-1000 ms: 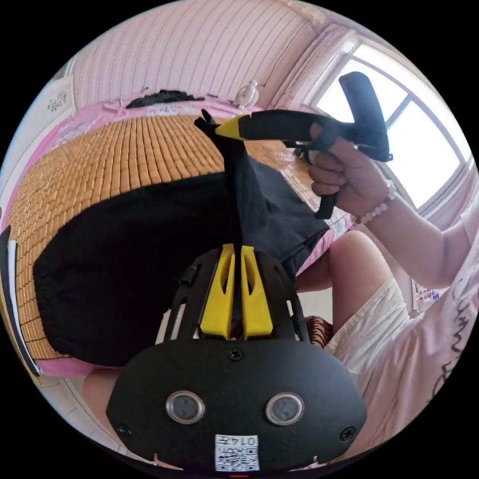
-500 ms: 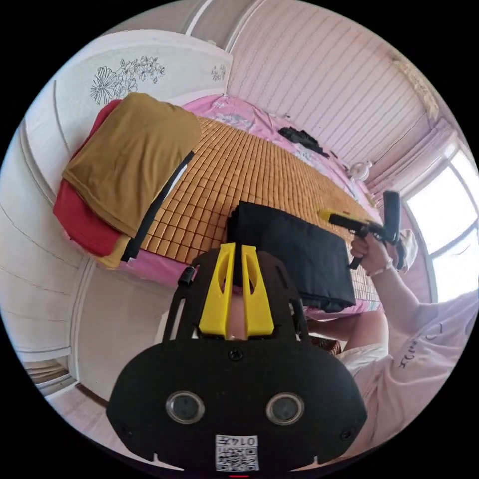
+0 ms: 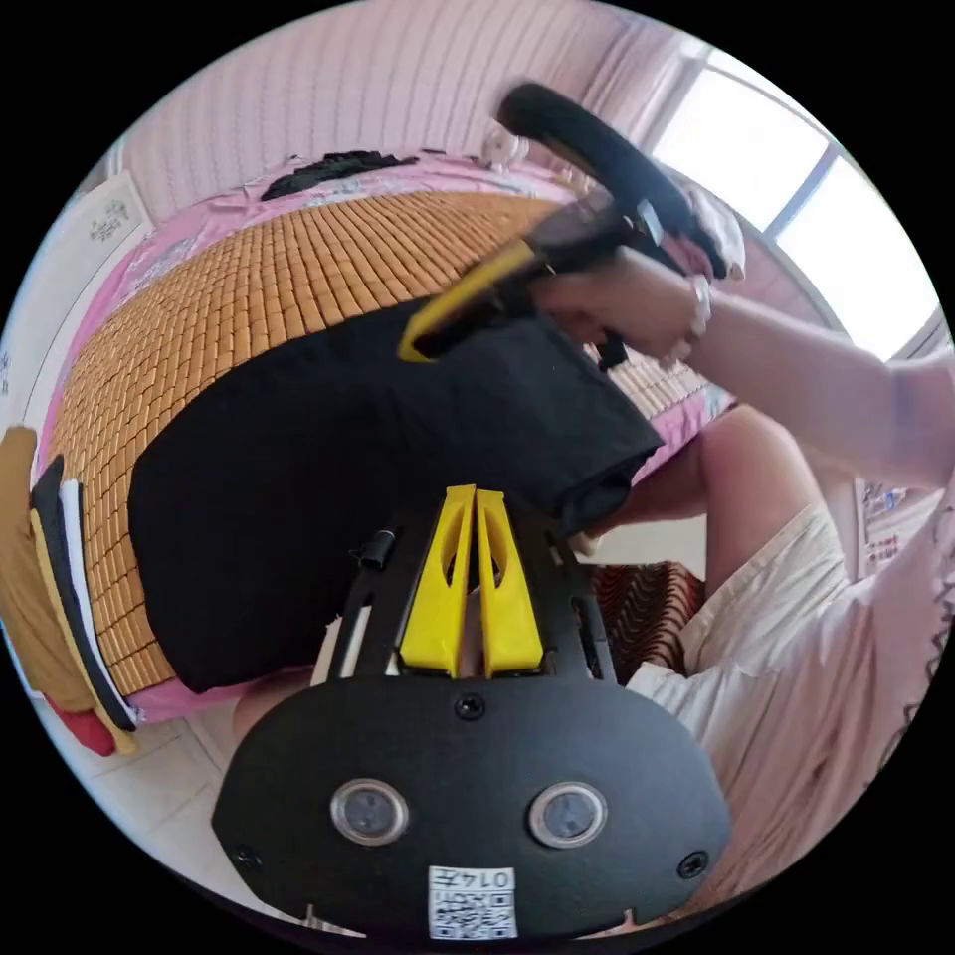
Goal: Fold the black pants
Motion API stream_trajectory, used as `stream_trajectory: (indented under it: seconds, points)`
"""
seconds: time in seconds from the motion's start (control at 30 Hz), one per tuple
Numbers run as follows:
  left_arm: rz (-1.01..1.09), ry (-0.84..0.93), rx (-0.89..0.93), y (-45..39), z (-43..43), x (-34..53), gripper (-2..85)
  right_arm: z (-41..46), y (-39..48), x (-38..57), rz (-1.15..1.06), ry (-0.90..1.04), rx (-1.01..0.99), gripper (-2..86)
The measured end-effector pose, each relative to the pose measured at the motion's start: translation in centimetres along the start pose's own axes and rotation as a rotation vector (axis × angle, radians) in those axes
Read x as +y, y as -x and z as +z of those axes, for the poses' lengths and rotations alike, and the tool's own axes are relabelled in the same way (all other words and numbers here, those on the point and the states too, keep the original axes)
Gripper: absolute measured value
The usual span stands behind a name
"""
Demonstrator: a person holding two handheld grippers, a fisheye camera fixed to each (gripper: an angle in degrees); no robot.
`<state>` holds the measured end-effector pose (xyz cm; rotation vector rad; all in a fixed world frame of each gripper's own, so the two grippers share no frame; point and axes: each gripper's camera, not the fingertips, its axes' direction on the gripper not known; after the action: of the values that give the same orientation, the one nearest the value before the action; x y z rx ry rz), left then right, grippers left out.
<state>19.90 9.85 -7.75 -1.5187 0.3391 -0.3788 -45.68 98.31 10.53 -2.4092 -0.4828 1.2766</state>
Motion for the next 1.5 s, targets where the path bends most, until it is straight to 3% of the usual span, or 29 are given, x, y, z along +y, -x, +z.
stream_trajectory:
  seconds: [0.1, 0.27, 0.43, 0.57, 0.63, 0.7, 0.87, 0.97, 1.1, 1.23, 1.33, 1.37, 1.43, 1.5]
  points:
    - [0.065, 0.135, -0.125, -1.8, 3.2, -1.0, -1.0, 5.0, 0.2, -4.1, -0.052, 0.174, 0.067, -0.4]
    - [0.109, 0.135, -0.143, -2.7, 4.8, -1.4, -1.0, 4.9, -1.5, -7.0, -0.154, 0.359, -0.016, -0.4]
    - [0.079, 0.111, -0.102, -2.7, 5.0, -1.7, -1.0, 6.0, -2.6, -8.0, -0.195, 0.273, 0.078, -0.4]
    - [0.090, 0.067, -0.092, -3.0, 4.3, -1.9, -0.9, 2.7, -5.7, -5.6, -0.083, 0.154, -0.035, -0.2]
    - [0.119, -0.032, -0.068, -3.6, 3.0, -1.7, -0.9, -2.2, -8.1, -0.1, 0.024, -0.043, -0.087, 0.0]
    - [0.146, -0.124, -0.015, -4.3, 1.8, -1.8, -0.7, -4.7, -9.9, 5.5, 0.122, -0.099, -0.096, 0.5]
    - [0.199, -0.242, 0.110, -6.9, 1.9, -3.6, 5.0, -7.3, -13.3, 21.0, 0.511, -0.010, -0.104, 9.4]
    - [0.288, -0.248, 0.134, -9.3, 3.6, -4.6, 9.1, -7.0, -14.0, 27.5, 0.689, 0.014, -0.251, 12.3]
    - [0.358, -0.216, 0.148, -11.8, 5.8, -5.8, 12.9, -4.3, -15.1, 31.2, 0.758, 0.076, -0.409, 6.1]
    - [0.413, -0.140, 0.187, -13.6, 8.4, -7.2, 15.7, -6.4, -16.5, 33.5, 0.762, -0.081, -0.599, 3.0]
    - [0.460, -0.140, 0.168, -14.5, 9.2, -7.9, 13.0, -9.0, -16.4, 33.9, 0.726, -0.266, -0.750, 3.5]
    - [0.463, -0.172, 0.132, -14.6, 9.1, -8.0, 6.0, -9.4, -16.3, 33.8, 0.705, -0.276, -0.744, 3.9]
    - [0.427, -0.160, 0.046, -14.1, 9.2, -8.3, 2.0, -11.0, -17.1, 34.5, 0.701, -0.324, -0.621, 8.6]
    - [0.406, -0.092, 0.081, -13.3, 9.7, -8.6, 1.4, -11.3, -19.2, 36.4, 0.807, -0.387, -0.509, 12.0]
